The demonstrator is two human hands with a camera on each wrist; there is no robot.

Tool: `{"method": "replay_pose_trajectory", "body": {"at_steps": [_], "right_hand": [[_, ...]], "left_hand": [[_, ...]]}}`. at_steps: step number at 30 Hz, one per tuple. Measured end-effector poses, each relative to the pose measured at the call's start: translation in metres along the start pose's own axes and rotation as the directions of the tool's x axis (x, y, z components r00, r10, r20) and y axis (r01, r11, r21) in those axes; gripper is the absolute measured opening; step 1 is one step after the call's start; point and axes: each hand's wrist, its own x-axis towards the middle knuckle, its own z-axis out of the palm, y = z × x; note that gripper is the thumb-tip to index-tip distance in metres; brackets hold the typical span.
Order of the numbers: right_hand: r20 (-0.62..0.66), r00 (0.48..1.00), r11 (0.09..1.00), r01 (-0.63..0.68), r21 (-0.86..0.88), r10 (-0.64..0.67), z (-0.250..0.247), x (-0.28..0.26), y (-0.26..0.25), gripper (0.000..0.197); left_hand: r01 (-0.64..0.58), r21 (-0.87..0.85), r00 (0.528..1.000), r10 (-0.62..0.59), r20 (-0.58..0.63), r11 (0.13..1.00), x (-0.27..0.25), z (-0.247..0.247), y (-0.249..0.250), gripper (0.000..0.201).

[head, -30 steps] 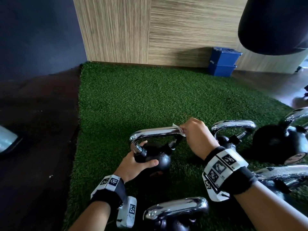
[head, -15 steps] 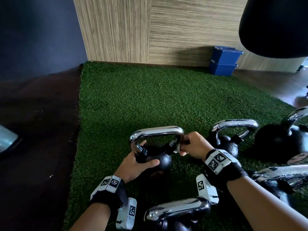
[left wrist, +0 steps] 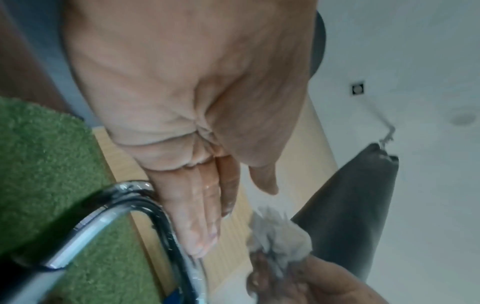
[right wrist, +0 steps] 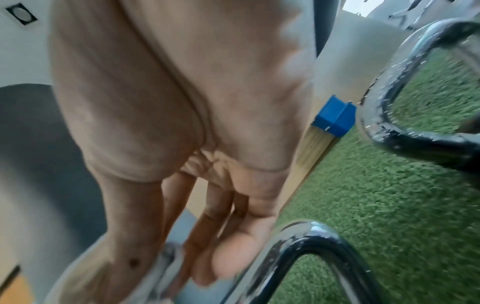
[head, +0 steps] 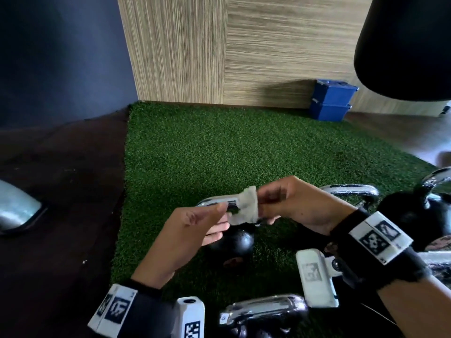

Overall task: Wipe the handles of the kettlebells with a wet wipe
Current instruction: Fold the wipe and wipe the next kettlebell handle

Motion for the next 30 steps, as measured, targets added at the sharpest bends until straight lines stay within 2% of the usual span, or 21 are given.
{"method": "replay_pose_trajectory", "body": {"at_steps": [2,5,9,10,13,14,16,18,19,20,22,23,25,28,30], "right_hand": [[-0.084,0.994,0.997,0.069,0.019,-0.067,0.011,0.004,-0.01,0.032],[-0.238,0.967,0.988,0.118,0.095,-0.092,0.023,0.01,-0.017,0.049],[-0.418,0.898,0.99,0.141,-0.027,-0.14,0.033,0.016,-0.014,0.055],[-0.397,0.908,0.99,0.144,-0.009,-0.135,0.033,0.017,-0.012,0.054],[-0.231,0.967,0.969,0.155,0.192,-0.109,0.021,0.017,0.0,0.053],[-0.236,0.967,0.972,0.143,0.188,-0.097,0.013,0.017,0.009,0.051],[-0.371,0.928,0.995,0.069,0.071,-0.038,-0.004,0.018,0.028,0.043],[-0.517,0.853,0.995,-0.097,-0.038,0.064,-0.02,0.022,0.055,0.041],[-0.525,0.842,0.981,-0.183,-0.061,0.124,-0.025,0.026,0.066,0.043],[-0.477,0.857,0.965,-0.255,-0.068,0.193,-0.027,0.029,0.077,0.045],[-0.283,0.909,0.945,-0.325,-0.026,0.305,-0.024,0.035,0.097,0.047],[-0.202,0.923,0.943,-0.332,0.015,0.328,-0.021,0.038,0.106,0.047],[-0.146,0.933,0.942,-0.312,0.125,0.329,-0.01,0.043,0.122,0.047],[-0.236,0.93,0.952,-0.24,0.19,0.281,0.007,0.051,0.144,0.045],[-0.321,0.911,0.959,-0.205,0.197,0.261,0.013,0.053,0.153,0.042]], "left_hand": [[-0.07,-0.052,0.998,0.07,0.004,0.996,-0.002,0.009,0.014,0.036],[-0.145,-0.111,0.989,0.14,-0.055,0.983,0.0,0.015,0.023,0.029],[-0.182,-0.188,0.981,0.166,-0.099,0.965,0.008,0.014,0.02,0.025],[-0.183,-0.183,0.981,0.167,-0.097,0.966,0.01,0.011,0.018,0.027],[-0.209,-0.156,0.974,0.192,-0.121,0.965,0.015,-0.002,0.013,0.035],[-0.237,-0.112,0.963,0.219,-0.156,0.965,0.017,-0.007,0.012,0.034],[-0.312,0.094,0.913,0.326,-0.245,0.945,0.022,-0.017,0.011,0.029],[-0.34,0.327,0.848,0.438,-0.3,0.882,0.03,-0.021,0.009,0.025],[-0.34,0.394,0.824,0.472,-0.312,0.854,0.035,-0.019,0.008,0.023],[-0.34,0.45,0.804,0.503,-0.316,0.826,0.04,-0.015,0.007,0.022],[-0.335,0.571,0.773,0.565,-0.288,0.749,0.048,-0.005,0.004,0.021],[-0.327,0.631,0.769,0.586,-0.255,0.704,0.052,-0.001,0.002,0.02],[-0.319,0.713,0.774,0.605,-0.185,0.625,0.055,0.003,-0.003,0.019],[-0.327,0.802,0.774,0.629,-0.076,0.499,0.052,0.007,-0.009,0.019],[-0.32,0.864,0.749,0.662,-0.02,0.388,0.048,0.008,-0.01,0.02]]}}
